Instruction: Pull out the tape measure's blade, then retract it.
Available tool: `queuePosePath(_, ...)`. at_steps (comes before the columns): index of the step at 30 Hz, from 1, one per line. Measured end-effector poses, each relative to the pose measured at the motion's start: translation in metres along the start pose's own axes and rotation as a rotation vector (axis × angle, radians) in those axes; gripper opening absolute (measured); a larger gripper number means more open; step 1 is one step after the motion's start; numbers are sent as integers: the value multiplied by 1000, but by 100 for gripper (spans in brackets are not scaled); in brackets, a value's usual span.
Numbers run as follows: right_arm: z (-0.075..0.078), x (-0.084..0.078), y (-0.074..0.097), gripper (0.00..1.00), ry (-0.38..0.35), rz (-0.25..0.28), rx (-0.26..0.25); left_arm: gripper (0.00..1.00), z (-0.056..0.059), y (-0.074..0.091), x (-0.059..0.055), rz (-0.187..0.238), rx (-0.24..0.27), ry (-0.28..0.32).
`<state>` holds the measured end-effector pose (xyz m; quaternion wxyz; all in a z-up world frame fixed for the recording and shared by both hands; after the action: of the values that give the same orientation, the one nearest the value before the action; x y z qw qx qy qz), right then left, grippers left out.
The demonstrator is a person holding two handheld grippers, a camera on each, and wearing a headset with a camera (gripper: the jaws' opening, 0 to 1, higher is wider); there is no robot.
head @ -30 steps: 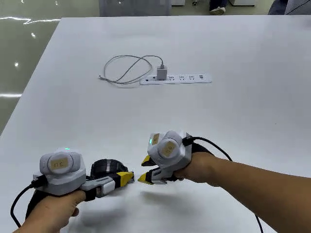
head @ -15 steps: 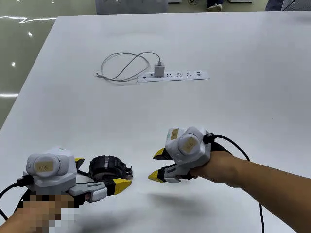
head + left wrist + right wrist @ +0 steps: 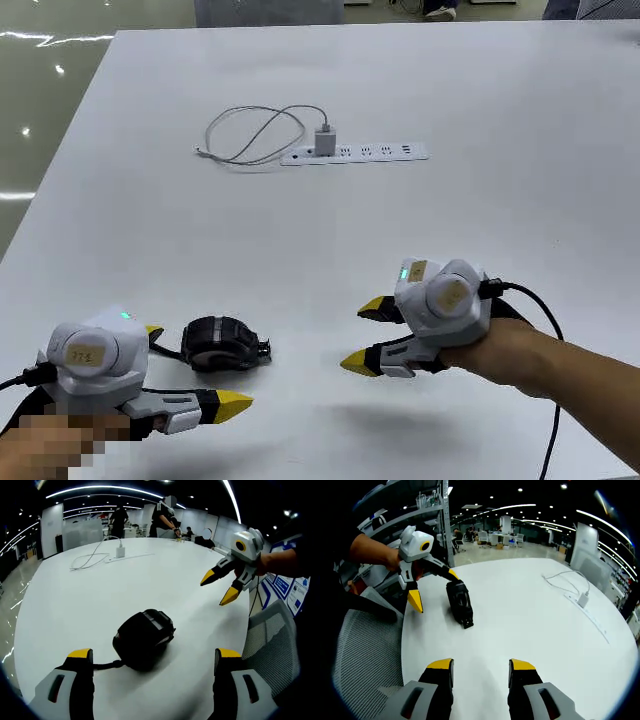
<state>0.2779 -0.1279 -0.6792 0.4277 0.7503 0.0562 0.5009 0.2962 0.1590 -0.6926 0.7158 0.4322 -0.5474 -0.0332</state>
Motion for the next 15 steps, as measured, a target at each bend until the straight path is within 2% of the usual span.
queuePosePath(1, 1, -2, 4, 42, 0, 1, -5, 99, -2, 3, 0, 28, 6, -13)
queuePosePath(3, 3, -7, 8, 44, -11, -1, -12, 99, -1, 5, -1, 18, 6, -10)
queuePosePath(6, 6, -15, 18, 46, -38, 2, -27, 99, -4, 8, -3, 27, 1, -12)
queuePosePath(9, 9, -24, 25, 48, -63, 3, -41, 99, -4, 14, -4, 33, -14, -38)
queuePosePath(13, 12, -37, 36, 50, -86, -4, -60, 99, -7, 24, -1, 81, -21, -2)
queuePosePath(15, 14, -41, 41, 52, -92, -6, -66, 99, -9, 27, -2, 82, -18, -2)
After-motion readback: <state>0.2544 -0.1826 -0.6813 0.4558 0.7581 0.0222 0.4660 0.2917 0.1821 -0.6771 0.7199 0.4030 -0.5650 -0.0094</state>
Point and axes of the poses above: the centre of the closed fingertips' face, and the gripper's own axes: y roughly backward along the fingers, z roughly to its right, x roughly out of its top, the point moved 9 cm from there along y, roughly backward along the fingers, and after that the axes turned 8 degrees about -y, right-handed, at the moved point
